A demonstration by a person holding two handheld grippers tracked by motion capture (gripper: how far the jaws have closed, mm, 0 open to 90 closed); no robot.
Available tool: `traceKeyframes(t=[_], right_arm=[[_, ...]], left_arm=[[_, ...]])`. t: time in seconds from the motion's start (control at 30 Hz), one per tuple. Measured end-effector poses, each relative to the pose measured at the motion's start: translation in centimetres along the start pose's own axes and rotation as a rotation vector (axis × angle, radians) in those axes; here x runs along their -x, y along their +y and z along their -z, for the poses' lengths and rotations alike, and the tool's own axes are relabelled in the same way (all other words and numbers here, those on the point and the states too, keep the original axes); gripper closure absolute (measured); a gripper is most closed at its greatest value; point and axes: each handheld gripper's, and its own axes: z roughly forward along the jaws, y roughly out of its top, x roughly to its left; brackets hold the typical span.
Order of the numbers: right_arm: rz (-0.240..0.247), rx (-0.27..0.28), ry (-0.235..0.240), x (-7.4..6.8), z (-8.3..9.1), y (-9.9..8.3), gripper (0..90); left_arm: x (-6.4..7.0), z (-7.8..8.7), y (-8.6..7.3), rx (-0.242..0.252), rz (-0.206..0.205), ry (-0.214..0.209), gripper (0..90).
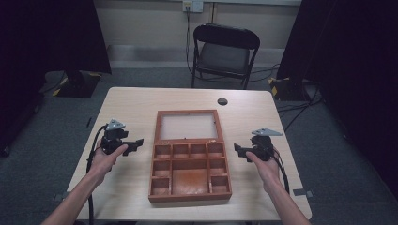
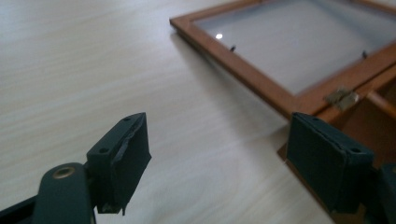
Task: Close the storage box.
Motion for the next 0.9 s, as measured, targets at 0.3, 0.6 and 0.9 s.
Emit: traceKeyframes(t=[0.3, 0.6, 0.9], right_arm=[[0.021, 0.037, 0.033, 0.0, -1.0, 3.5, 15.7], [-0.014, 0.002, 0.120, -1.0, -5.1, 5.0, 15.4], [0.018, -0.063, 0.180, -2.7, -7.6, 5.2, 15.0]], left_arm=[[0.1, -1.3, 3.1, 0.014, 0.008, -0.015, 21.0], [1.4, -4.7, 4.2, 0.001, 0.062, -0.088, 21.0], [1.5, -5.9, 3.2, -0.051, 0.087, -0.127, 19.5]])
